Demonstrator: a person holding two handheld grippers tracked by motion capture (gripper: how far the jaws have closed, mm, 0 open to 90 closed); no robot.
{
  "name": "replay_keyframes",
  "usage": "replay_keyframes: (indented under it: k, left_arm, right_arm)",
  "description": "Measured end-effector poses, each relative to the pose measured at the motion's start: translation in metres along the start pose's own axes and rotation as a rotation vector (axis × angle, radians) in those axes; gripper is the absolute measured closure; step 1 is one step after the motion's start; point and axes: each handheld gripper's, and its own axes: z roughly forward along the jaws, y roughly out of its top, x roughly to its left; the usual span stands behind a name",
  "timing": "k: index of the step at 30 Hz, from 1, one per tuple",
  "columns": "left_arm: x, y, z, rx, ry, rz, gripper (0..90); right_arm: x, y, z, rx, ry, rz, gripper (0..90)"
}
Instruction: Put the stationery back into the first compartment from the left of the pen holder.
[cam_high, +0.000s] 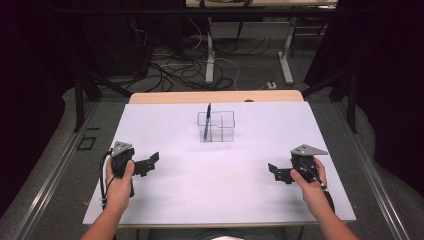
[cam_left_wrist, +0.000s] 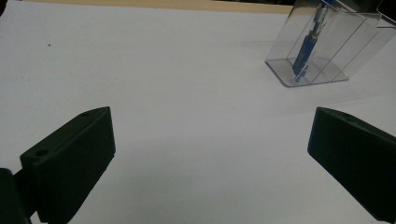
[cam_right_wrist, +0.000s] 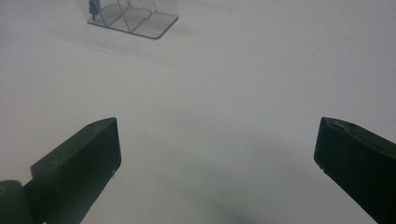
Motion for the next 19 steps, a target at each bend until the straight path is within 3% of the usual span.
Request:
replay_keyframes:
  k: [11,19]
  left_arm:
    - [0.014,-0.007,-0.001,0.037,0.044,-0.068,1.9]
    - [0.018,-0.009,0.002,0.085,0.063,-0.071,2.8]
  right_arm:
    - [-0.004,-0.001,0.001,0.005,-0.014,-0.007,0.4]
    - [-0.008,-0.003,0.003,0.023,-0.037,0.009,0.4]
